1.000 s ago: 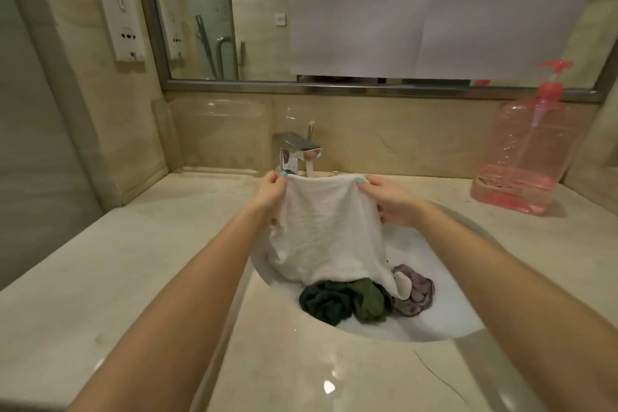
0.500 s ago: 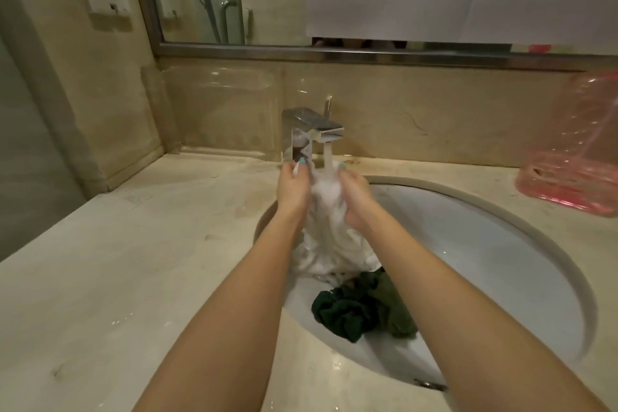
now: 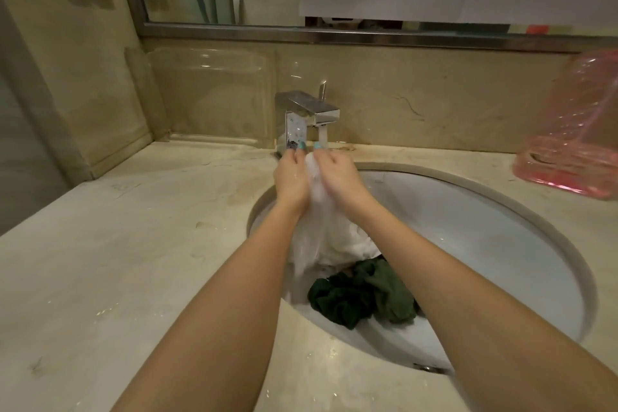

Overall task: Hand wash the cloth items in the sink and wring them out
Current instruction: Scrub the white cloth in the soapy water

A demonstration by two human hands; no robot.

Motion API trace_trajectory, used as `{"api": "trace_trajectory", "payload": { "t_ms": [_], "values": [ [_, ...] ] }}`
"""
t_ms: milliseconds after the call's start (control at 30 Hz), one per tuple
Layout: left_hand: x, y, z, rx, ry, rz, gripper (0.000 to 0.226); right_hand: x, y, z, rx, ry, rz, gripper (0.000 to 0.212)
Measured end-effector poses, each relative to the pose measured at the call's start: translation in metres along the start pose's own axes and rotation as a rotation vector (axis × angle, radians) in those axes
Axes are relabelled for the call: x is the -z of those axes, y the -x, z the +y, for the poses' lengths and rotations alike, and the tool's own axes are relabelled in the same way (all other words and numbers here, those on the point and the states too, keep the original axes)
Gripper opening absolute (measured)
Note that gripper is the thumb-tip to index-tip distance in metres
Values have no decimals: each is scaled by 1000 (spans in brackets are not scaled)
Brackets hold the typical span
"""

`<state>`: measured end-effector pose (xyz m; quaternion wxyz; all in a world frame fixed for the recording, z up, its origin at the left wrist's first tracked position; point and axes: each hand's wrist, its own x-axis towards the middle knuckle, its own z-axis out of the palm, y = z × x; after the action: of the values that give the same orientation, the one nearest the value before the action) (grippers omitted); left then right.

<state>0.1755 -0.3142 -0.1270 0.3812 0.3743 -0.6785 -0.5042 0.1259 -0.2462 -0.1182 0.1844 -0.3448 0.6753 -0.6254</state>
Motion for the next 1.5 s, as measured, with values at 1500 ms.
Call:
{"api": "trace_trajectory", "payload": {
  "t_ms": [1500],
  "values": [
    [26,5,6,72,499,-70,23,68,3,8,-250,-205,-327,18]
  ]
}}
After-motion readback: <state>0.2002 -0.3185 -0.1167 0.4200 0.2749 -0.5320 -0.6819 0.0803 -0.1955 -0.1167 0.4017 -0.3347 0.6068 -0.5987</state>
